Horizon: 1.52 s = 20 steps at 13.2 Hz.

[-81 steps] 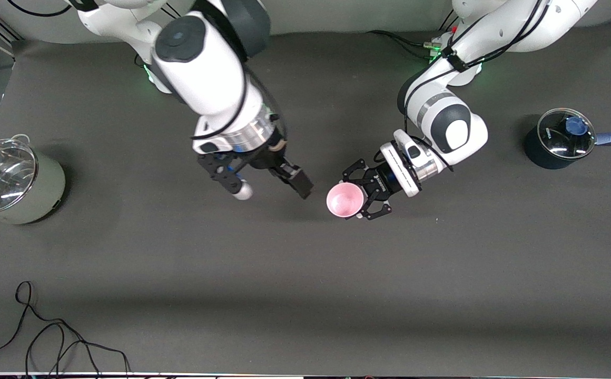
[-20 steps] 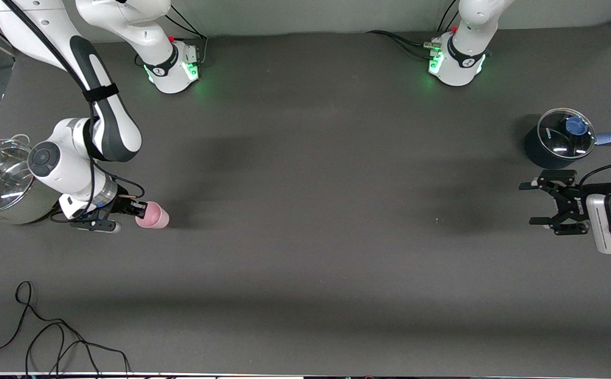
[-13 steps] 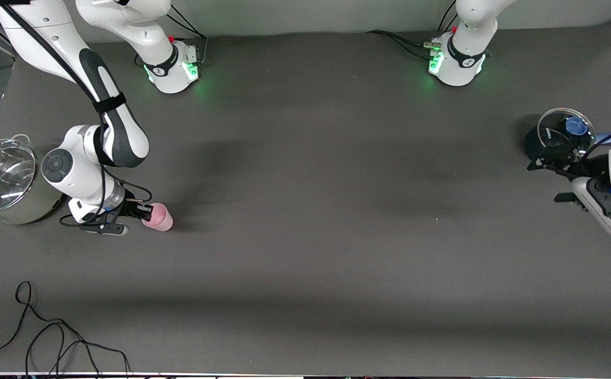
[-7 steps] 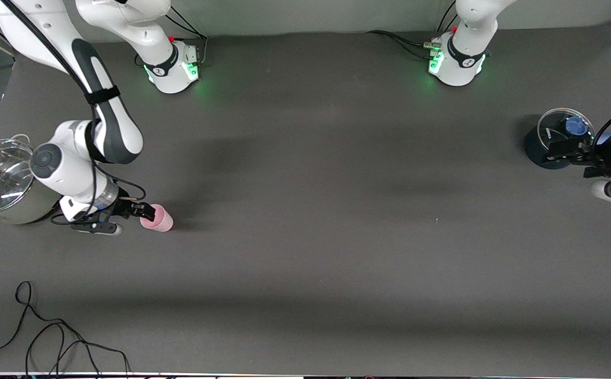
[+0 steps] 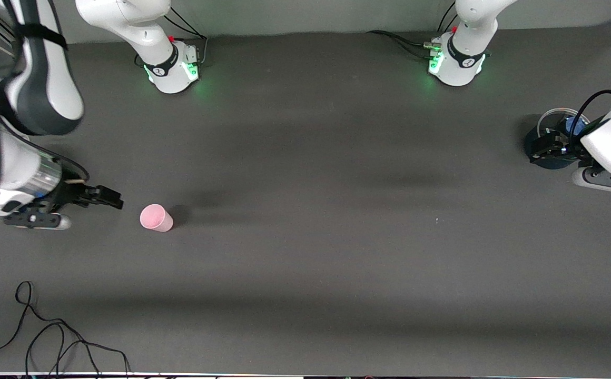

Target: Transfer pink cup from left to right arm

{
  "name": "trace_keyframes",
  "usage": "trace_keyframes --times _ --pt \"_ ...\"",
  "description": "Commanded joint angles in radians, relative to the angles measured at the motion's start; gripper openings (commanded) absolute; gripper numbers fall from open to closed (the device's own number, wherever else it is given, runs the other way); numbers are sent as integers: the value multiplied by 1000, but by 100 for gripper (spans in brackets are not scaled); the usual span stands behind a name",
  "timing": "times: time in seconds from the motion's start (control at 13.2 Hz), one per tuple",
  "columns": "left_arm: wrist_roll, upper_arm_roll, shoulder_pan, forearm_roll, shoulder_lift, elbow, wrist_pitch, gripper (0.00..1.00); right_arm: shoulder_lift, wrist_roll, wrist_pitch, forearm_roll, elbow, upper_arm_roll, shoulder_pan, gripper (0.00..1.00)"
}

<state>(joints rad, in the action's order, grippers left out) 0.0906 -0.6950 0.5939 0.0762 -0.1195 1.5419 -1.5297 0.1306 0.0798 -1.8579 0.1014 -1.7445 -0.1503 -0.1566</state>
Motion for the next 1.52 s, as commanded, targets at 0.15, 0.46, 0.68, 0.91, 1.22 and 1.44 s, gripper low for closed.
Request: trace_keyframes --times 0.15,0.46,0.68,0.91,1.22,1.44 --pt "-48 95 -93 4 57 27 -12 100 21 -22 319 0 305 -61 -3 99" --pt "-38 575 -563 -18 72 23 -13 100 15 -22 437 -5 379 -113 -4 100" --pt "-34 724 -709 -52 74 23 -10 100 7 -25 468 -46 373 -121 -4 100" --pt "-32 726 -706 -65 77 21 -9 100 15 -40 471 -45 373 -120 -11 100" --pt "-29 721 -700 -82 72 17 -15 100 14 -40 474 -46 370 -120 -12 100" --pt "-28 713 -680 -104 70 17 -21 100 12 -41 485 -46 365 -120 -12 100"
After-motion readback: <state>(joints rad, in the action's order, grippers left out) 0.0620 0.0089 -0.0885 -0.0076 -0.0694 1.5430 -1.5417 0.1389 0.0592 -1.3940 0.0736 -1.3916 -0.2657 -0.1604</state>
